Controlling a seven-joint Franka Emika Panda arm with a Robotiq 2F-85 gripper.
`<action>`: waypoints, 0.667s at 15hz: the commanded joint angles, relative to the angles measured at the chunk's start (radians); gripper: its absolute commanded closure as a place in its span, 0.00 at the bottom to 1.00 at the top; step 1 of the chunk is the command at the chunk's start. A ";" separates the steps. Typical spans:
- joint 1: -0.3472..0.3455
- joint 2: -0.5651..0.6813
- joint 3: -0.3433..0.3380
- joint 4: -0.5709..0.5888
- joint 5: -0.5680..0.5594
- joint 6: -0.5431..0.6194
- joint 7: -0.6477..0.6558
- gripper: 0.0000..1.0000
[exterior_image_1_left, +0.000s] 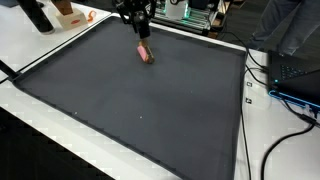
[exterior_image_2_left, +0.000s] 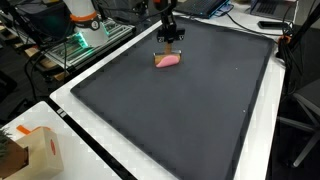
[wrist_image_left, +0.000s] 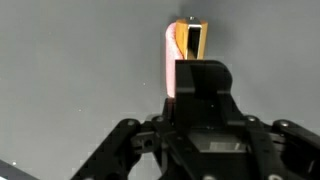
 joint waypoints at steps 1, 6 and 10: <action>0.013 0.018 0.010 -0.008 0.100 0.073 -0.070 0.76; 0.015 0.030 0.017 0.005 0.142 0.071 -0.119 0.76; 0.018 0.027 0.023 0.013 0.156 0.055 -0.133 0.76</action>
